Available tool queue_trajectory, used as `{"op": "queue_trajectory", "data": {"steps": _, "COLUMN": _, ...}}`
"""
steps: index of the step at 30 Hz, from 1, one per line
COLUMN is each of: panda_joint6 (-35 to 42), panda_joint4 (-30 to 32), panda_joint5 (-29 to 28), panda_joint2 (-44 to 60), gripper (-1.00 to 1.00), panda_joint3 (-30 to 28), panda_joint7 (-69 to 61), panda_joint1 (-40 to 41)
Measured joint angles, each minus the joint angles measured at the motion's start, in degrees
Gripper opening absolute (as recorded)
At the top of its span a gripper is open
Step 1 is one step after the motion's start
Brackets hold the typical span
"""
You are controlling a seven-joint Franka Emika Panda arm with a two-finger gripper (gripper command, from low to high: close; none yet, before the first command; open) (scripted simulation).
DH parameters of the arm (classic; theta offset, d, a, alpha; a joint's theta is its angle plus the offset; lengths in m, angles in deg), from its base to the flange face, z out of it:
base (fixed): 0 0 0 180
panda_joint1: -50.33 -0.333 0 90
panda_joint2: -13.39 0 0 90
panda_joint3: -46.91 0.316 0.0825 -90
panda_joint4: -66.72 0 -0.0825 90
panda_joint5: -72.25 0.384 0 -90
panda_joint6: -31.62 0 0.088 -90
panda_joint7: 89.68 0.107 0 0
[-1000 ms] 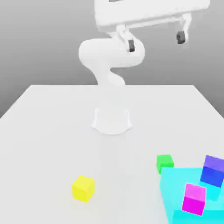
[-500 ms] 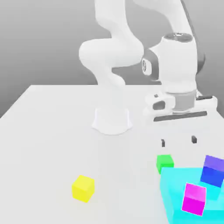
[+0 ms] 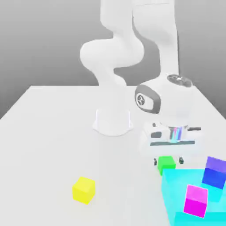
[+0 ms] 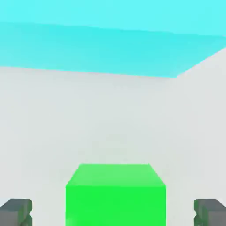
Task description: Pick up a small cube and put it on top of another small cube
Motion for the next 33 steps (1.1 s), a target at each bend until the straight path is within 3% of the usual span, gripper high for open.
{"op": "queue_trajectory", "data": {"steps": 1, "panda_joint6": -0.60, "panda_joint4": -0.06, "panda_joint5": 0.30, "panda_joint2": 0.71, "gripper": -1.00, "panda_joint3": -0.54, "panda_joint7": -0.15, "panda_joint1": -0.66}}
{"op": "queue_trajectory", "data": {"steps": 8, "panda_joint6": -0.59, "panda_joint4": -0.06, "panda_joint5": 0.05, "panda_joint2": 0.59, "gripper": -1.00, "panda_joint3": -0.75, "panda_joint7": 0.10, "panda_joint1": -0.83}}
{"op": "queue_trajectory", "data": {"steps": 11, "panda_joint6": 2.10, "panda_joint4": 0.36, "panda_joint5": 1.05, "panda_joint2": -2.71, "gripper": -1.00, "panda_joint3": 2.16, "panda_joint7": -1.10, "panda_joint1": 2.04}}
{"op": "queue_trajectory", "data": {"steps": 16, "panda_joint6": 7.36, "panda_joint4": 1.71, "panda_joint5": 8.49, "panda_joint2": -9.40, "gripper": -1.00, "panda_joint3": 7.84, "panda_joint7": -6.76, "panda_joint1": 5.88}}
{"op": "queue_trajectory", "data": {"steps": 21, "panda_joint6": 12.19, "panda_joint4": 3.32, "panda_joint5": 16.06, "panda_joint2": -15.44, "gripper": -1.00, "panda_joint3": 8.92, "panda_joint7": -11.91, "panda_joint1": 4.24}}
{"op": "queue_trajectory", "data": {"steps": 33, "panda_joint6": 28.18, "panda_joint4": -11.97, "panda_joint5": 17.40, "panda_joint2": -15.58, "gripper": -1.00, "panda_joint3": 5.39, "panda_joint7": -32.83, "panda_joint1": 3.67}}
